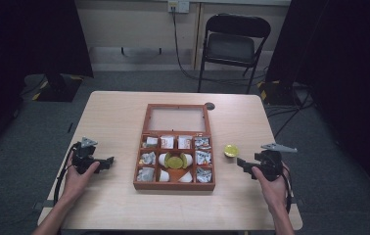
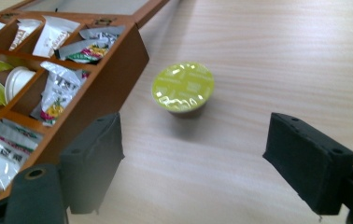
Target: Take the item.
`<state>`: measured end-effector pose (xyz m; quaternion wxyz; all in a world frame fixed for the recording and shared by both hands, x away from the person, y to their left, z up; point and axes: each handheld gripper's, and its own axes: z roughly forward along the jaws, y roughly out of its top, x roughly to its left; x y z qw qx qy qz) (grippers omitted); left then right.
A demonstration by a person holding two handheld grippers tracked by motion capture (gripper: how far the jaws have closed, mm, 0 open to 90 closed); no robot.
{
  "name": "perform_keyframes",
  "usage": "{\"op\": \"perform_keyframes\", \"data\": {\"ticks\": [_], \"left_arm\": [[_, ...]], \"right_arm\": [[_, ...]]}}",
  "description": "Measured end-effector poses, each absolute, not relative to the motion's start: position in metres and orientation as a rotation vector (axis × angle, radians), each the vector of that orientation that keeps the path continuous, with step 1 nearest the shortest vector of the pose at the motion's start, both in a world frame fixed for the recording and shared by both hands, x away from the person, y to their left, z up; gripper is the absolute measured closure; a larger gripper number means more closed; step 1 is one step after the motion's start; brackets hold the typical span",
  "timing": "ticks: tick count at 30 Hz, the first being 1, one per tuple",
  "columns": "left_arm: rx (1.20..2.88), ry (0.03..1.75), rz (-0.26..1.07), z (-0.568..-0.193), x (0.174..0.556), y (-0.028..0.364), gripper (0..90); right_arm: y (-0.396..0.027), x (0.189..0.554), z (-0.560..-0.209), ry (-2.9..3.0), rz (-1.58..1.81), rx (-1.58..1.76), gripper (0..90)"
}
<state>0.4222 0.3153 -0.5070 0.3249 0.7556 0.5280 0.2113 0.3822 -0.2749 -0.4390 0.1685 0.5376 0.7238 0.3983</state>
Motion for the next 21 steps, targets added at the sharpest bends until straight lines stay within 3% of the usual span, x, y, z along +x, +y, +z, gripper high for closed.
{"op": "perform_keyframes", "data": {"ticks": [21], "left_arm": [[1.982, 1.384, 0.554, -0.507, 0.422, 0.315, 0.0]], "right_arm": [[-0.319, 0.356, -0.469, 1.983, 0.957, 1.619, 17.3]]}}
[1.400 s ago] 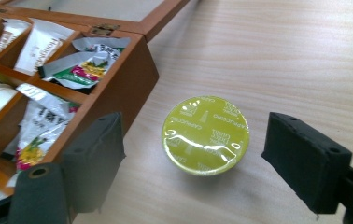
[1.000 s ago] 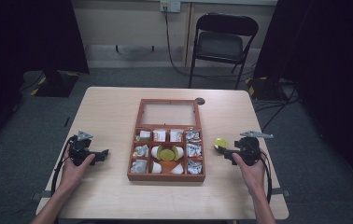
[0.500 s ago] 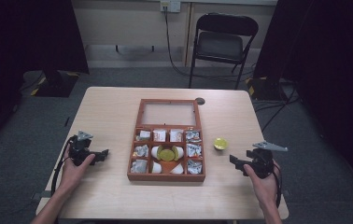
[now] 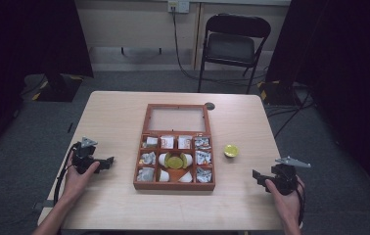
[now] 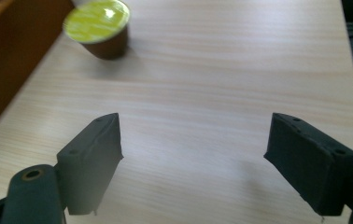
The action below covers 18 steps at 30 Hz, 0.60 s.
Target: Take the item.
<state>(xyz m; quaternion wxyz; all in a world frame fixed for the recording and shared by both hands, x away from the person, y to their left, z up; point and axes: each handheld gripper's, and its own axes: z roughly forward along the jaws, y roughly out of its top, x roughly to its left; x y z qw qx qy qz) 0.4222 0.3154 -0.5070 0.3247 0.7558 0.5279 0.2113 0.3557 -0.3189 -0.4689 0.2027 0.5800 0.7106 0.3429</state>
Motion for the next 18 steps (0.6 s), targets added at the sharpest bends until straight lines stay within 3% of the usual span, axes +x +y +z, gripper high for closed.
{"op": "perform_keyframes", "data": {"ticks": [18], "left_arm": [[1.985, 1.382, 0.554, -0.507, 0.426, 0.314, 0.0]], "right_arm": [[-0.316, 0.35, -0.499, 1.896, 0.803, 1.608, 12.1]]}}
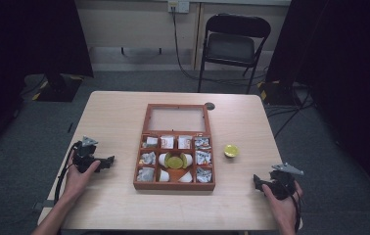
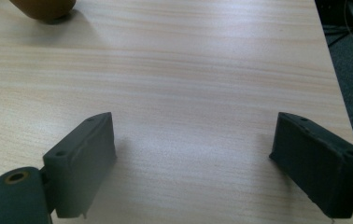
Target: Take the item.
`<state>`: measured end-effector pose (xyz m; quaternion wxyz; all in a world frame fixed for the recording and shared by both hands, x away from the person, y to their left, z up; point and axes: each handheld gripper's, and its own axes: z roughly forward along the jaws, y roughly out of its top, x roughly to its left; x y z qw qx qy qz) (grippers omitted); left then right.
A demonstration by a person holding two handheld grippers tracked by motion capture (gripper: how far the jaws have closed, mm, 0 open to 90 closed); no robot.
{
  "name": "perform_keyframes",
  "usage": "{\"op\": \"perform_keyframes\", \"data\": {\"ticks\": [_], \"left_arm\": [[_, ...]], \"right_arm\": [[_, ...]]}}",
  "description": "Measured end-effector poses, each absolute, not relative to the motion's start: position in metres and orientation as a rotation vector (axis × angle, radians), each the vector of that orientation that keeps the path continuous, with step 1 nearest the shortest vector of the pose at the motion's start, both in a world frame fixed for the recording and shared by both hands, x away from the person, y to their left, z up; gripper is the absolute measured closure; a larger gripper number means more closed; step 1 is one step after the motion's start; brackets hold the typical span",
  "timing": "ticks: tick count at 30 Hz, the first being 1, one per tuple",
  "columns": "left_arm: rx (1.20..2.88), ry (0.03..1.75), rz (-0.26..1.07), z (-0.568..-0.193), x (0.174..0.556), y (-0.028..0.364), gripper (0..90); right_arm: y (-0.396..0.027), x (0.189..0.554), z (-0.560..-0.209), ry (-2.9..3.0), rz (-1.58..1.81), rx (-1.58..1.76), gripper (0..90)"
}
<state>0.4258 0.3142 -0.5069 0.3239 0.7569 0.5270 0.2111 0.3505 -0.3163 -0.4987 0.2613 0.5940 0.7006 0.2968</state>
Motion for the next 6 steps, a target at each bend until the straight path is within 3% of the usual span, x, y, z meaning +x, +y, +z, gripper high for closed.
{"op": "perform_keyframes", "data": {"ticks": [6], "left_arm": [[1.985, 1.383, 0.554, -0.5069, 0.4258, 0.3142, 0.0]], "right_arm": [[-0.316, 0.3503, -0.4989, 1.891, 0.802, 1.611, 12.1]]}}
